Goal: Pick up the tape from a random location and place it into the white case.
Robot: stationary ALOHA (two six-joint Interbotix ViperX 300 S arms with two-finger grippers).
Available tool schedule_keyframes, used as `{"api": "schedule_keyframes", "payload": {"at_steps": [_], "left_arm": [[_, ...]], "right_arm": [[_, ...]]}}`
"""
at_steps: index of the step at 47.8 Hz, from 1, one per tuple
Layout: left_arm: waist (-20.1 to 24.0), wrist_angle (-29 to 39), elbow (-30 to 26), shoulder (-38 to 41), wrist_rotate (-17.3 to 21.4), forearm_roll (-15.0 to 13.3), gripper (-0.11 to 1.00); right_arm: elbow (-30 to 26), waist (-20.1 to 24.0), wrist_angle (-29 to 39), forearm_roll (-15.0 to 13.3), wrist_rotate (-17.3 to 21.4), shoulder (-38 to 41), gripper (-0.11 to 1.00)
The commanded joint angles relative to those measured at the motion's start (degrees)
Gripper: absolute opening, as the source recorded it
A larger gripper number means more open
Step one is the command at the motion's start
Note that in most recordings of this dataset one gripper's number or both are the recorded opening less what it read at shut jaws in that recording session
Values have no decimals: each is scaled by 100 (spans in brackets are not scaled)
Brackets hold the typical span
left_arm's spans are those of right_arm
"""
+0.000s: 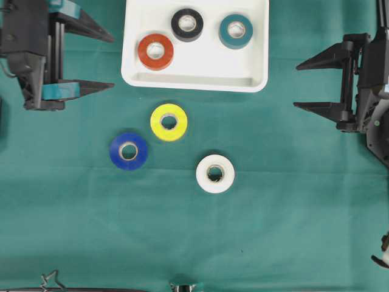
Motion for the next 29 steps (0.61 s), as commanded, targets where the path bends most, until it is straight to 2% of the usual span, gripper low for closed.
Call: {"api": "schedule_keyframes", "payload": {"at_steps": [1,10,22,29], "left_arm": [[-9,-185,53,-149,-141,-18,97],[-70,-809,483,-185,-378,-9,97],[-211,-1424,809,-211,-387,-18,97],[-255,-1529,835,-220,-387,-18,97]], "right_arm": [[-149,9,-44,0,-9,9,82],[-149,9,-167,0,-9,18,82],[-149,-9,-527,-9,-9,26,82],[-185,-44,-844,0,-9,70,82]]}}
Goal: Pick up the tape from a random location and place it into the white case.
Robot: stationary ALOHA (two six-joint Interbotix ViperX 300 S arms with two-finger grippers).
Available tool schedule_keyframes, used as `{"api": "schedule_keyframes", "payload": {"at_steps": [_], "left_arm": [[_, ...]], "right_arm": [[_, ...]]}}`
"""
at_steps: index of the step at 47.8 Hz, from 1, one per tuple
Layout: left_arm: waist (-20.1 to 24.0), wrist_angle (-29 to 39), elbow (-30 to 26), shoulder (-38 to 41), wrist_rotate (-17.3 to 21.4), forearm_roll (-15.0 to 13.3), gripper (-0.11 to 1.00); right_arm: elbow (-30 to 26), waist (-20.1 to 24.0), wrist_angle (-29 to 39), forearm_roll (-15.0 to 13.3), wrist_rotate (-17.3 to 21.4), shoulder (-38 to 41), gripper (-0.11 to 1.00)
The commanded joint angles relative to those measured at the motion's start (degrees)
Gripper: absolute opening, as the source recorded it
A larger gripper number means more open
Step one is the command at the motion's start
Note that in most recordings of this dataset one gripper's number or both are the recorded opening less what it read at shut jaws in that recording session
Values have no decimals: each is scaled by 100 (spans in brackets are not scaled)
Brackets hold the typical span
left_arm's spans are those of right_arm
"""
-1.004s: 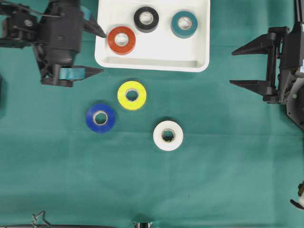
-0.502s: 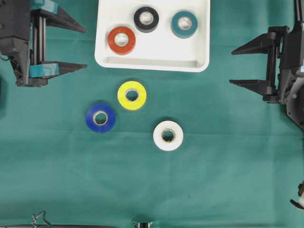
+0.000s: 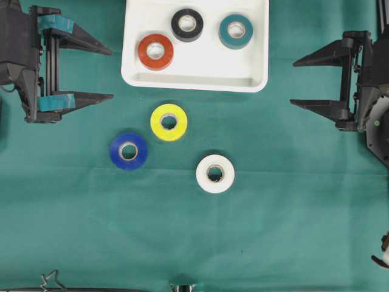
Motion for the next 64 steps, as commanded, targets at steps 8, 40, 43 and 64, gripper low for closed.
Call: {"api": "schedule_keyframes", "payload": {"at_steps": [8,40,43,64], "left_arm": [[-35,-141,-18,-44,-9,-18,96],[-167,-1248,782,-844,-18,-18,96],[-167,-1362,835,-861,-26,-18,96],[-167,-2162,1521,-817,-396,-18,96]], "right_arm": [[-422,-53,-352,0,-9,220,82],[-1063,-185,-1002,-70,-53,1028,82],[-1125,-176,-1002,-88,-53,1107,82],[-1134,-185,-835,-176,-62,1248,82]]}}
